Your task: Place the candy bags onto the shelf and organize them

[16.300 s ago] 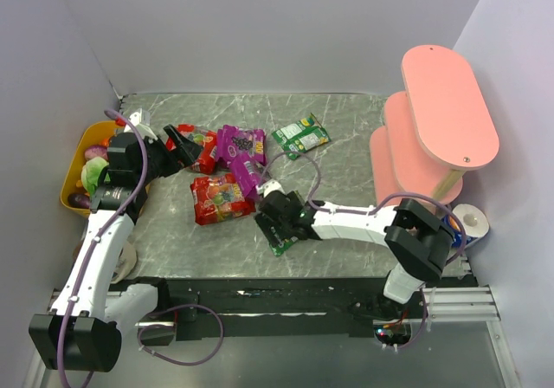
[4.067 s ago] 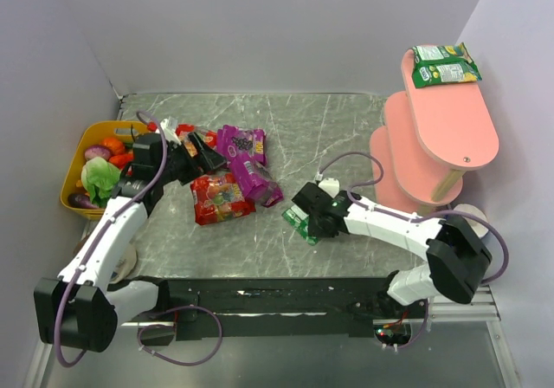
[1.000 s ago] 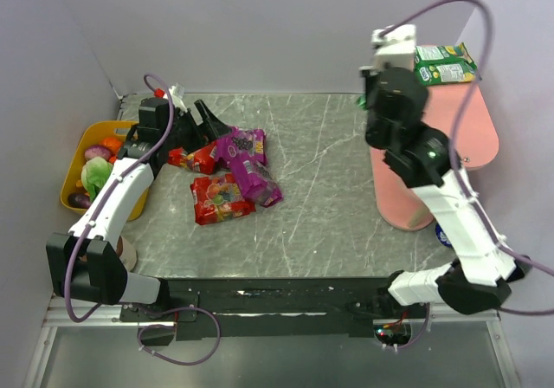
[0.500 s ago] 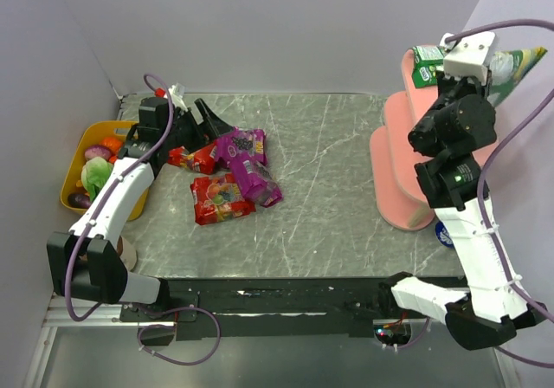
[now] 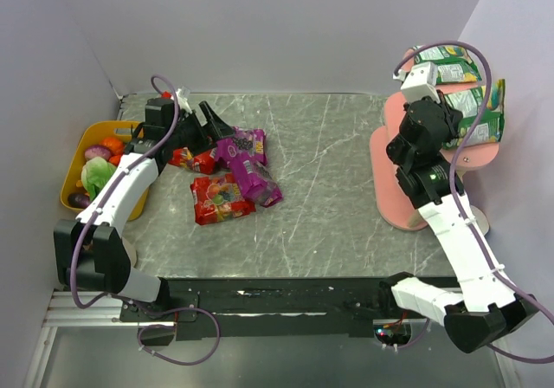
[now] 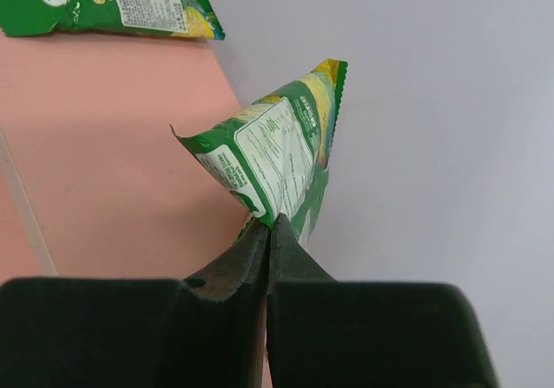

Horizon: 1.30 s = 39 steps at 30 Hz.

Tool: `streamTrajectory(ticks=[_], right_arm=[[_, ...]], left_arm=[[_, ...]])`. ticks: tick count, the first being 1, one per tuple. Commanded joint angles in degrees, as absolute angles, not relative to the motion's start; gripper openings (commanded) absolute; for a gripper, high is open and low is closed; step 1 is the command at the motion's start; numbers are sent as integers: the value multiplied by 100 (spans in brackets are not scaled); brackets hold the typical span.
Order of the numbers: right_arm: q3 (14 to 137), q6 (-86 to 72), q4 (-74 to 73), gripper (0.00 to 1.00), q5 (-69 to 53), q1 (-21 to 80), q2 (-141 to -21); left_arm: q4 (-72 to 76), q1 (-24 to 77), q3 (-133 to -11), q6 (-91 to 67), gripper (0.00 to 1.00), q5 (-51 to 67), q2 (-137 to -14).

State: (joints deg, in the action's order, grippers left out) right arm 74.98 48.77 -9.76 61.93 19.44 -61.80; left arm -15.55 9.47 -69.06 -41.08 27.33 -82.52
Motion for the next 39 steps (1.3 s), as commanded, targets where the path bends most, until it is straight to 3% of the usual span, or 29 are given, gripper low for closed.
streamTrajectory(ticks=[1,9,11,13,19,24,27,30,39], right_arm=[[7690,4421,-1116,2,6275,1907,-6178],[8278,3667,-1686,18,6302,1872,-6837],[8595,3368,-2152,43,6311,1855,-7013],[8762,3147,-2311,61,6223,1846,-7119],[9419,2296,-3092,80,5784,1837,-7470],[10344,672,-4664,83,4102,1837,-7559],[10354,230,-4676,87,3159,1828,-7130],[10371,-191,-4789,87,3006,1785,-6979],[11004,-1484,-5686,69,2163,451,-7119]], left_arm=[[-1389,949,-7128,-4157,96,2900,-8279],[-1468,949,-7163,-4104,96,2821,-8262],[-1468,949,-7146,-4096,96,2786,-8235],[-1494,941,-7163,-4096,96,2777,-8235],[-1547,949,-7260,-4069,96,2742,-8297],[-1547,941,-7295,-4069,96,2716,-8358],[-1503,949,-7234,-4069,96,2655,-8332],[-1398,949,-7146,-4078,96,2610,-8279],[-1213,949,-6961,-4034,96,2566,-8156]])
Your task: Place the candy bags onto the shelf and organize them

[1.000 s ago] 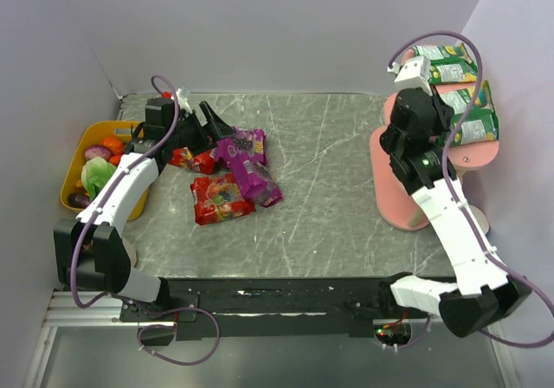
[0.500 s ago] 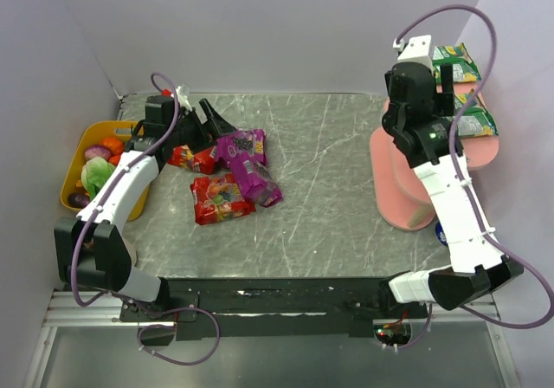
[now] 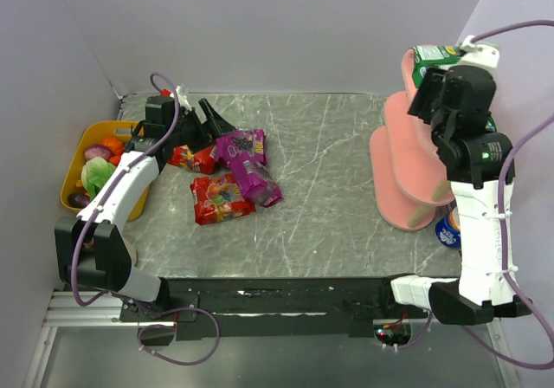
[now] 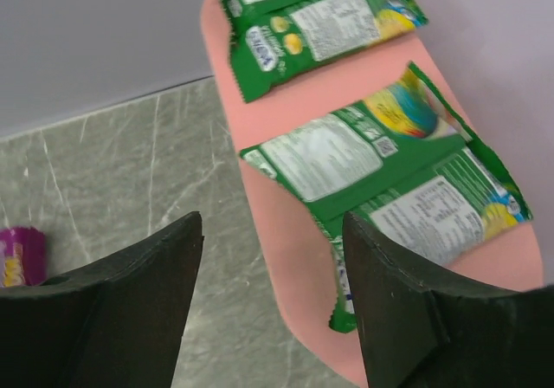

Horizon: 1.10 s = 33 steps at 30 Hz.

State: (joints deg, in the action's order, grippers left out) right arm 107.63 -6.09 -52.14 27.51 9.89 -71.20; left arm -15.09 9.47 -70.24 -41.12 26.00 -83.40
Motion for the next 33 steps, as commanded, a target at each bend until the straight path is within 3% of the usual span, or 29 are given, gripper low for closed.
streamTrajectory(ticks=[1,4,11,33], right_arm=[[11030,-1607,-5739,64,2084,292,-7128],[10987,-1933,-5871,55,1890,-226,-7145],[10627,-2197,-5625,50,1152,-966,-7181],[9739,-3111,-5168,49,1335,-1397,-7137]], left_arm=[[-1204,949,-6961,-4034,96,2575,-8165],[-1160,949,-6978,-4043,96,2637,-8226],[-1178,949,-7049,-4008,96,2672,-8314],[-1327,949,-7119,-3858,96,2646,-8350]])
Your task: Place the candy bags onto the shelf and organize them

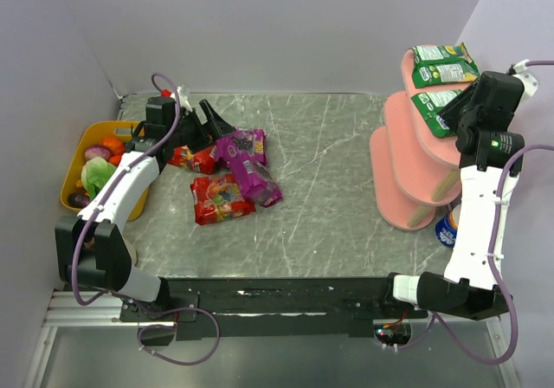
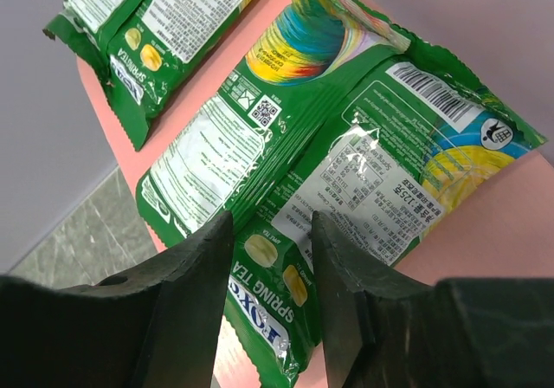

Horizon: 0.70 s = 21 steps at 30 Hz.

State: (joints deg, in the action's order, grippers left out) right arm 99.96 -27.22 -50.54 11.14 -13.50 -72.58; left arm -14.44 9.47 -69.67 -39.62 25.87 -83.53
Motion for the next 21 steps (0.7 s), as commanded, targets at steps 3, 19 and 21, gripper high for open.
streamTrajectory(ticks=[3,19,21], right_arm=[[9572,-3357,-5098,48,1519,-1362,-7023],[10309,-3393,-5221,50,1714,-1274,-6636],[10459,-3331,-5230,51,1635,-1274,-6566]], left_arm=[[-1336,940,-7128,-3858,96,2663,-8358],[-1354,940,-7128,-3902,96,2646,-8323],[-1380,940,-7137,-3902,96,2619,-8323]])
